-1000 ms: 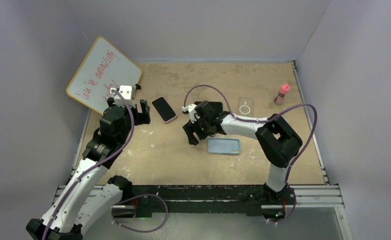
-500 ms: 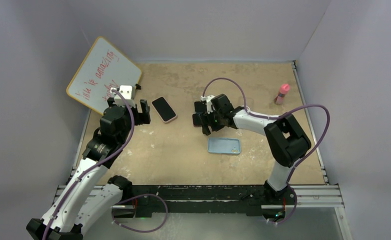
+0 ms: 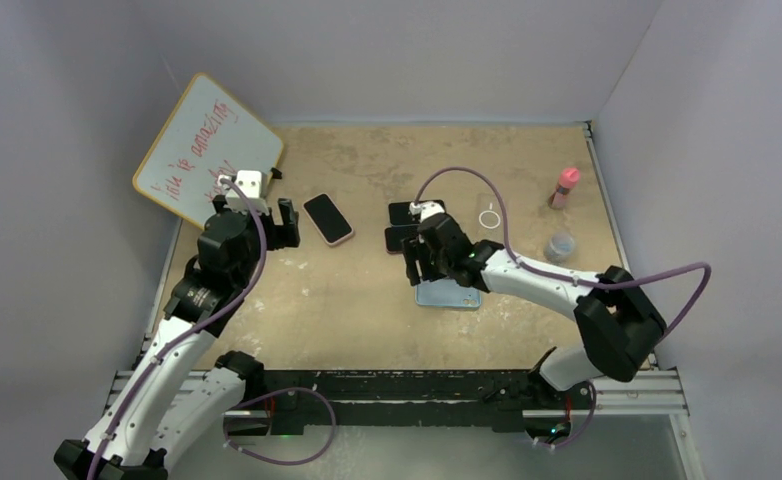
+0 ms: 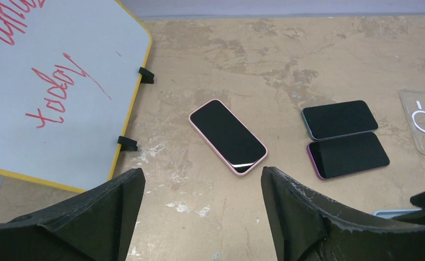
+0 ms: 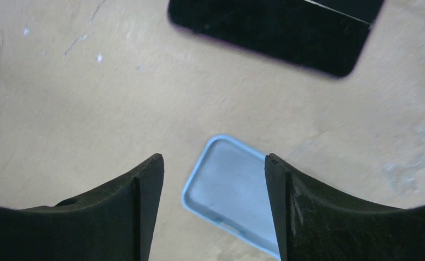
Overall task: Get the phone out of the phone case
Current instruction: Pick up the phone case from the center of the board.
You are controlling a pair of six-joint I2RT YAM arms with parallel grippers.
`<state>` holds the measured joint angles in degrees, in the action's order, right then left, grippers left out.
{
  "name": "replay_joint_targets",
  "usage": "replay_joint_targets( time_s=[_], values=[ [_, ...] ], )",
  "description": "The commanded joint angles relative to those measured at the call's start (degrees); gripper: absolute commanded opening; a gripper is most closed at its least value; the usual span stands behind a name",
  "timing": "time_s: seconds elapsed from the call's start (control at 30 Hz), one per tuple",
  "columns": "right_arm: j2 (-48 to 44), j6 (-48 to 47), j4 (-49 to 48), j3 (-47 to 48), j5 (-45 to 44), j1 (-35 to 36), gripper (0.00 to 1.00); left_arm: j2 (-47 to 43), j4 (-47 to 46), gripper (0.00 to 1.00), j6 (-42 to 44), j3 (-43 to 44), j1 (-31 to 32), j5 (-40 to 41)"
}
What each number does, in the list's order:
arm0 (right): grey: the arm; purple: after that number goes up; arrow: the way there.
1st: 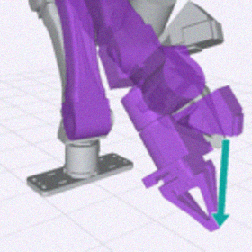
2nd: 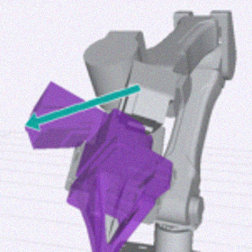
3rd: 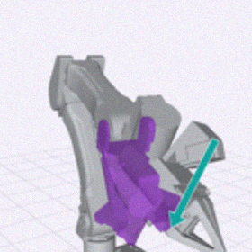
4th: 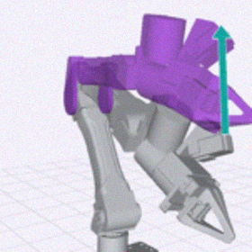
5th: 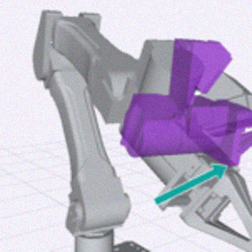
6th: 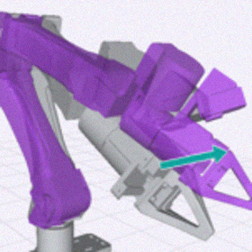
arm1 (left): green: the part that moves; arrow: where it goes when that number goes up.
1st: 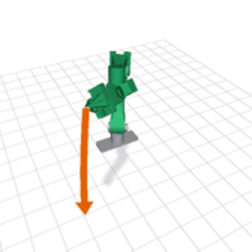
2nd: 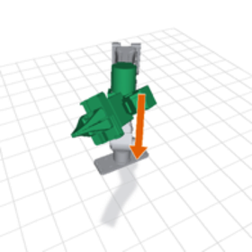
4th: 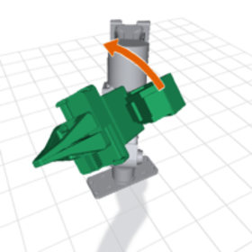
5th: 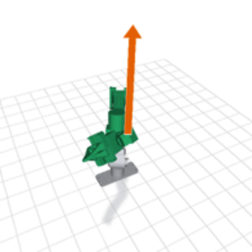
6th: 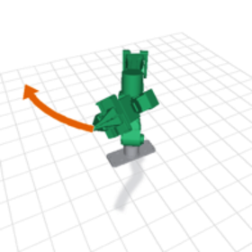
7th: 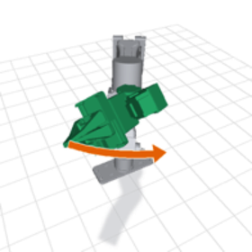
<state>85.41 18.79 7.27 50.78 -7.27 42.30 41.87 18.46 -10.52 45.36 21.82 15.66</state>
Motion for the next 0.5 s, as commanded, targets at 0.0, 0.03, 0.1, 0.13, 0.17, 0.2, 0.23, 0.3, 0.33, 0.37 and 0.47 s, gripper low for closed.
replay_joint_targets(
  time_s=[0.0,0.03,0.1,0.13,0.17,0.2,0.23,0.3,0.33,0.37,0.47],
  values=[
    [0.06,9.45,2.29,-2.08,-6.45,4.62,0.68,-0.99,-2.20,0.81,-0.98,-0.20,-0.55,-1.11],
    [0.82,10.33,2.84,-1.78,-6.75,5.56,0.66,-1.09,-2.25,0.81,-0.99,-0.18,-0.55,-1.15],
    [2.10,11.97,3.54,-1.21,-7.59,7.43,0.63,-1.31,-2.08,0.81,-1.00,-0.13,-0.55,-1.16],
    [2.79,12.68,3.70,-1.02,-8.00,8.39,0.61,-1.33,-2.09,0.81,-0.99,-0.12,-0.55,-1.16],
    [3.54,13.46,3.83,-0.74,-8.55,9.03,0.57,-1.47,-2.06,0.81,-1.02,-0.18,-0.55,-1.16],
    [4.45,14.15,4.15,-0.27,-9.26,9.54,0.55,-1.64,-2.03,0.81,-1.06,-0.12,-0.55,-1.16],
    [5.38,14.77,4.68,0.09,-10.17,10.06,0.53,-1.68,-2.03,0.81,-1.06,-0.10,-0.60,-1.16],
    [7.04,15.77,5.97,0.74,-12.05,10.54,0.49,-1.93,-2.04,0.81,-1.08,-0.23,-0.64,-1.16],
    [8.00,16.02,6.34,0.95,-12.68,10.64,0.46,-2.03,-2.02,0.81,-1.08,-0.26,-0.64,-1.14],
    [8.62,16.22,6.60,1.14,-13.00,10.75,0.44,-2.09,-2.04,0.81,-1.08,-0.33,-0.64,-1.16],
    [10.09,16.41,7.50,1.74,-13.38,10.79,0.33,-2.08,-2.07,0.81,-1.08,-0.20,-0.73,-1.42]
  ],
)
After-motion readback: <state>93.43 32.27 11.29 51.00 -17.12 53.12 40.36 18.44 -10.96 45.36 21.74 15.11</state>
